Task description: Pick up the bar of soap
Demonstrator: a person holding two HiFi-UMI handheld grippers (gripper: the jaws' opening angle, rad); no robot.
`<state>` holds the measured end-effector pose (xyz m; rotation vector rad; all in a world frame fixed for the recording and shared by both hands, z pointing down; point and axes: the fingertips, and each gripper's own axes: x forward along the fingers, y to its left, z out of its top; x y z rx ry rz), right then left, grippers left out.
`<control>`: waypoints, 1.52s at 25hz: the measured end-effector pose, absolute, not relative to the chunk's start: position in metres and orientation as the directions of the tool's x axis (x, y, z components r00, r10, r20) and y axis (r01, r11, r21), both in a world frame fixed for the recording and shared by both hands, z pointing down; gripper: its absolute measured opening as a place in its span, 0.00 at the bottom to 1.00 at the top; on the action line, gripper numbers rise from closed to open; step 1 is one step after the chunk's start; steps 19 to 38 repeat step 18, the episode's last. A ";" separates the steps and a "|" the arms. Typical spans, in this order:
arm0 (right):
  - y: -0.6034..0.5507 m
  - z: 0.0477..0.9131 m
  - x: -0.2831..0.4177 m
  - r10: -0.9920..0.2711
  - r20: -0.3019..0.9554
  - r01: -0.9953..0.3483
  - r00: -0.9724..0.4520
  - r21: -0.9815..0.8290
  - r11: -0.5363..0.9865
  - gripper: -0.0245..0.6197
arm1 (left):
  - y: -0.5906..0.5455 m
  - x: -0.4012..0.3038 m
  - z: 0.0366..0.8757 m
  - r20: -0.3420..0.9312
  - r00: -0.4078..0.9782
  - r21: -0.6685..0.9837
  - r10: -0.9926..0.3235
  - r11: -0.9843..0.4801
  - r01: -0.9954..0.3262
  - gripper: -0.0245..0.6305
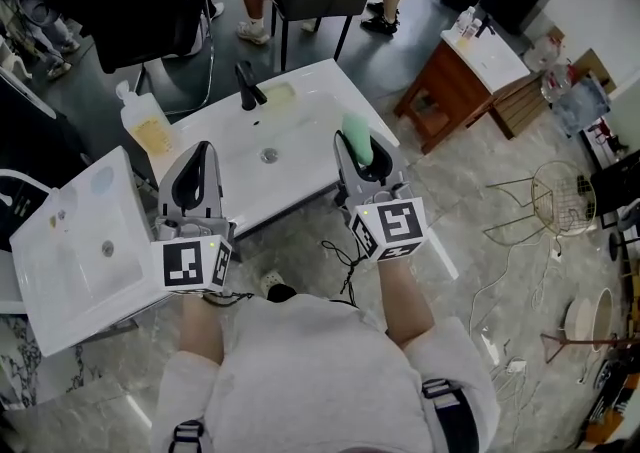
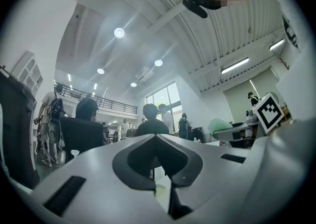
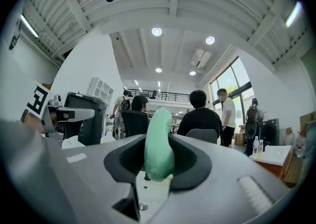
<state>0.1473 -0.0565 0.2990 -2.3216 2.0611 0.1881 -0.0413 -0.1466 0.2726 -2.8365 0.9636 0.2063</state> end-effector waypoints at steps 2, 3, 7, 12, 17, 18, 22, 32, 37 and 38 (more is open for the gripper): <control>-0.049 0.297 0.149 -0.987 -0.117 -0.991 0.113 0.061 -0.121 0.23 | -0.138 -0.040 0.272 -0.173 0.784 -0.084 -0.597 -0.784 -0.616 0.05; -0.045 0.296 0.149 -0.986 -0.120 -0.991 0.112 0.062 -0.120 0.23 | -0.134 -0.039 0.272 -0.173 0.783 -0.083 -0.598 -0.783 -0.617 0.05; -0.031 0.295 0.152 -0.986 -0.126 -0.992 0.106 0.059 -0.114 0.23 | -0.120 -0.037 0.273 -0.169 0.778 -0.080 -0.606 -0.778 -0.623 0.05; -0.018 0.295 0.154 -0.987 -0.128 -0.993 0.095 0.059 -0.104 0.23 | -0.105 -0.034 0.274 -0.167 0.773 -0.080 -0.612 -0.773 -0.630 0.05; -0.008 0.294 0.160 -0.986 -0.135 -0.993 0.095 0.056 -0.104 0.23 | -0.094 -0.029 0.273 -0.164 0.772 -0.083 -0.614 -0.771 -0.631 0.05; -0.006 0.294 0.162 -0.986 -0.136 -0.993 0.095 0.056 -0.104 0.23 | -0.092 -0.027 0.273 -0.164 0.772 -0.083 -0.614 -0.771 -0.631 0.05; -0.006 0.294 0.162 -0.986 -0.136 -0.993 0.095 0.056 -0.104 0.23 | -0.092 -0.027 0.273 -0.164 0.772 -0.083 -0.614 -0.771 -0.631 0.05; -0.006 0.294 0.162 -0.986 -0.136 -0.993 0.095 0.056 -0.104 0.23 | -0.092 -0.027 0.273 -0.164 0.772 -0.083 -0.614 -0.771 -0.631 0.05; -0.006 0.294 0.162 -0.986 -0.136 -0.993 0.095 0.056 -0.104 0.23 | -0.092 -0.027 0.273 -0.164 0.772 -0.083 -0.614 -0.771 -0.631 0.05; -0.006 0.294 0.162 -0.986 -0.136 -0.993 0.095 0.056 -0.104 0.23 | -0.092 -0.027 0.273 -0.164 0.772 -0.083 -0.614 -0.771 -0.631 0.05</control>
